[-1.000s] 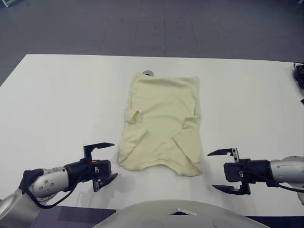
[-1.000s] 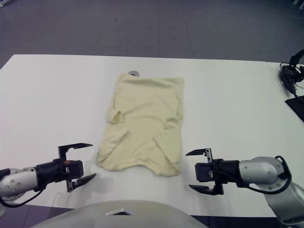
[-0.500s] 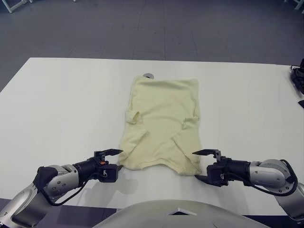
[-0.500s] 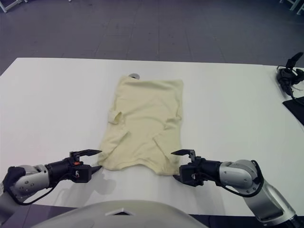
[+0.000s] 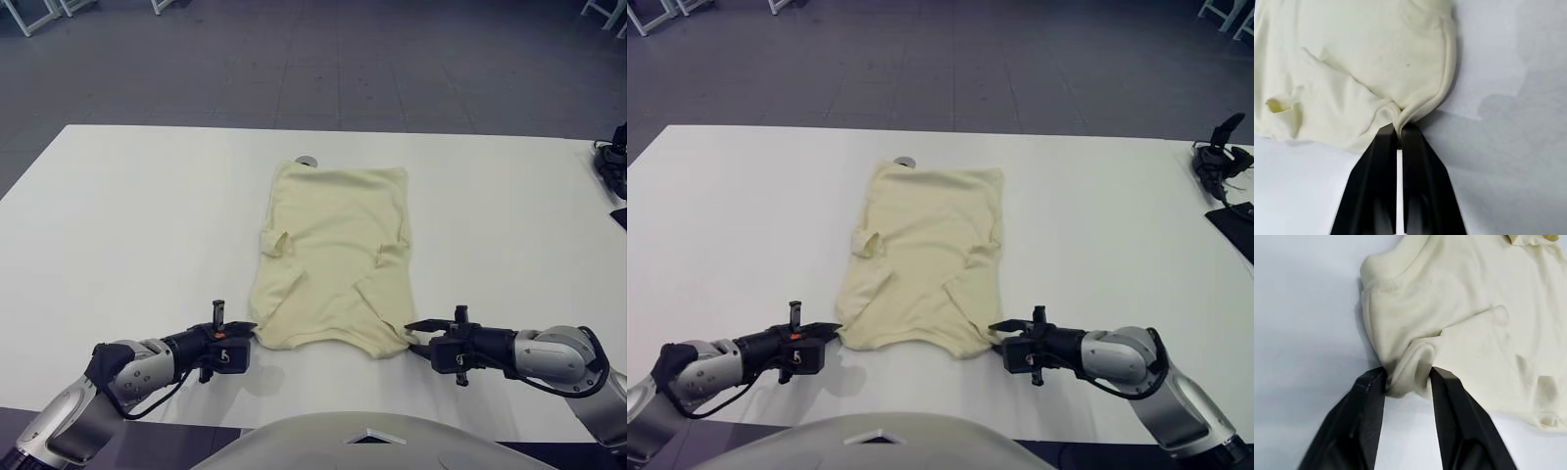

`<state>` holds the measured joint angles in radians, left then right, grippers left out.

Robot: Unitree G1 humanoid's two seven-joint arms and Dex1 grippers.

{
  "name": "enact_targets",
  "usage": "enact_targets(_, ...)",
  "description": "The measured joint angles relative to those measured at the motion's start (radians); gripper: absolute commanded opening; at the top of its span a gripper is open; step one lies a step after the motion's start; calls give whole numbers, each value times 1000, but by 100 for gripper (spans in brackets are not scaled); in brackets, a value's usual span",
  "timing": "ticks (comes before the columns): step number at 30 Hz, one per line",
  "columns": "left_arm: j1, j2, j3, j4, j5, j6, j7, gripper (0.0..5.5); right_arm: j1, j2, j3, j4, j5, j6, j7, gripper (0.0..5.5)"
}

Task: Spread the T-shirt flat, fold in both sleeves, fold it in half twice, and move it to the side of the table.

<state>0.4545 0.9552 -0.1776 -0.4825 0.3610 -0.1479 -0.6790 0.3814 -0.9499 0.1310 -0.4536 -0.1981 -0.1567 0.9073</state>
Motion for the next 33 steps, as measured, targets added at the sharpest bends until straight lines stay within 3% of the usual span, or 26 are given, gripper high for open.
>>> enact_targets(7, -4, -1, 0, -7, 0, 7, -16, 0, 0, -1, 1, 6, -6, -1, 4, 0)
enact_targets(14, 50, 14, 12, -130, -131, 119, -168, 0, -7, -57, -40, -34, 126, 72, 118, 0)
enact_targets(19, 110, 64, 23, -281, -257, 247, -303, 0, 43, -187, -86, -139, 304, 257, 298, 0)
enact_targets(33, 186, 99, 128, -390, -485, 413, -418, 0, 130, -304, -190, -214, 491, 536, 445, 0)
